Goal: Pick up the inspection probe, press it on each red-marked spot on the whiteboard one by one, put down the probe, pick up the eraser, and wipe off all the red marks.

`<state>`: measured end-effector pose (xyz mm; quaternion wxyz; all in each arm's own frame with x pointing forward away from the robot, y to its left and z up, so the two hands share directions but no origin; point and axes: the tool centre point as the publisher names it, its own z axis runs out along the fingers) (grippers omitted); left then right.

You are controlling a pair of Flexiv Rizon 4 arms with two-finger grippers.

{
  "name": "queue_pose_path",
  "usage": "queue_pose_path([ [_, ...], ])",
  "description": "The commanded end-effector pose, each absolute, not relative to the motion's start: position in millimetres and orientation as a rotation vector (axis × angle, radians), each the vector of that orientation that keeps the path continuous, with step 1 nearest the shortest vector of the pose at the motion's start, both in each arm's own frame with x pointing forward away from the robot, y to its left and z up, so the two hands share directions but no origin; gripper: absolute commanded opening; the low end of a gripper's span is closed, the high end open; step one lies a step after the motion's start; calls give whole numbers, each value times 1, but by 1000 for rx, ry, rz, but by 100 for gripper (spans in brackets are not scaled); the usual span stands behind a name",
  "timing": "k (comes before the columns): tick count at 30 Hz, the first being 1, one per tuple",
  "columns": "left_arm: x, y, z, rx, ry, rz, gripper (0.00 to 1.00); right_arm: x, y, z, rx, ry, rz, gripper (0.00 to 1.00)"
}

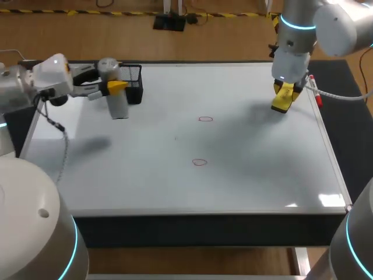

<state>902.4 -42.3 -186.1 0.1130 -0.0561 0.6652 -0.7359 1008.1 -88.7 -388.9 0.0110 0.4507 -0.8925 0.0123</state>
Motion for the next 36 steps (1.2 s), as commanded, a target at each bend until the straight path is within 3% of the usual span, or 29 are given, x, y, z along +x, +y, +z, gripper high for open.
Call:
queue_pose_path([
  [1, 918, -78, -188, -142, 1962, -2185, 0, 1009, -89, -388, 1408, -2781, 42, 0],
  [18, 941, -194, -204, -105, 2031, -2273, 0, 1009, -89, -388, 1408, -2781, 42, 0],
  [36, 963, -251, -232, -189, 2046, -2260, 0, 1009, -89, -388, 1408, -2781, 42, 0],
])
